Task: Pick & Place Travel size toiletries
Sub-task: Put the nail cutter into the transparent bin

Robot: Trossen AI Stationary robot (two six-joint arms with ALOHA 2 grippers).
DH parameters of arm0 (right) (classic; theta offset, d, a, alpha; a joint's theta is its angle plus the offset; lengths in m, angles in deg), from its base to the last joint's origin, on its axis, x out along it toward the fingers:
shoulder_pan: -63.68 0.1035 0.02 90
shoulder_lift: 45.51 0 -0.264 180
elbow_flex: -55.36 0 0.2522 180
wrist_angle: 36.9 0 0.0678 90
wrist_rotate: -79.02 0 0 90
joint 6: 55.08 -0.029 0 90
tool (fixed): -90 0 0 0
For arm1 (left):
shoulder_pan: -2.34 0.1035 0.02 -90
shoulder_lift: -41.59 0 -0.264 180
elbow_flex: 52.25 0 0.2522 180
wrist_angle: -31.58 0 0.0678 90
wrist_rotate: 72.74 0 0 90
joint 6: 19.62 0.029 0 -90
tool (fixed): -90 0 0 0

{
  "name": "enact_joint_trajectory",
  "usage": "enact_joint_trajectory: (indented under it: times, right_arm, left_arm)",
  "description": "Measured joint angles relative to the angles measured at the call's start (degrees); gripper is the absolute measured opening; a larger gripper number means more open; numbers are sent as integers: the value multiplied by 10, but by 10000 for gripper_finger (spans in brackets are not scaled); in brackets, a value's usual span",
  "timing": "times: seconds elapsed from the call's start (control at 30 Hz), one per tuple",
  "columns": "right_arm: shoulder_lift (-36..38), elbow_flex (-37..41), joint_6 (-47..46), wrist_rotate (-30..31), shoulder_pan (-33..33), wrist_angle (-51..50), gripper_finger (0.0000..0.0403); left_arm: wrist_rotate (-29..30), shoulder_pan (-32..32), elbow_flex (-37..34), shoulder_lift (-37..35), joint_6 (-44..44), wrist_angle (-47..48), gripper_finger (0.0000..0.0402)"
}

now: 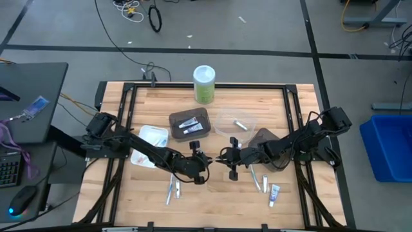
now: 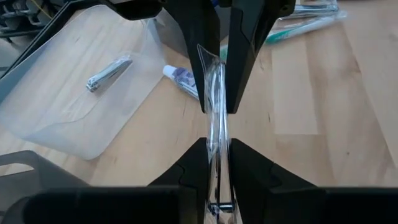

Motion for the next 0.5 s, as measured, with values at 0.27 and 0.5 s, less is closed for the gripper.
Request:
enact_joint_trajectory:
  times: [0.27, 0.5]
  right_arm:
    - [1, -2, -17, 25, 0, -45, 36]
    - [2, -1, -19, 30, 1, -53, 36]
  left_arm:
    - [-3, 8, 0, 2, 3, 0, 66]
    - [3, 20, 0, 2, 0, 1, 93]
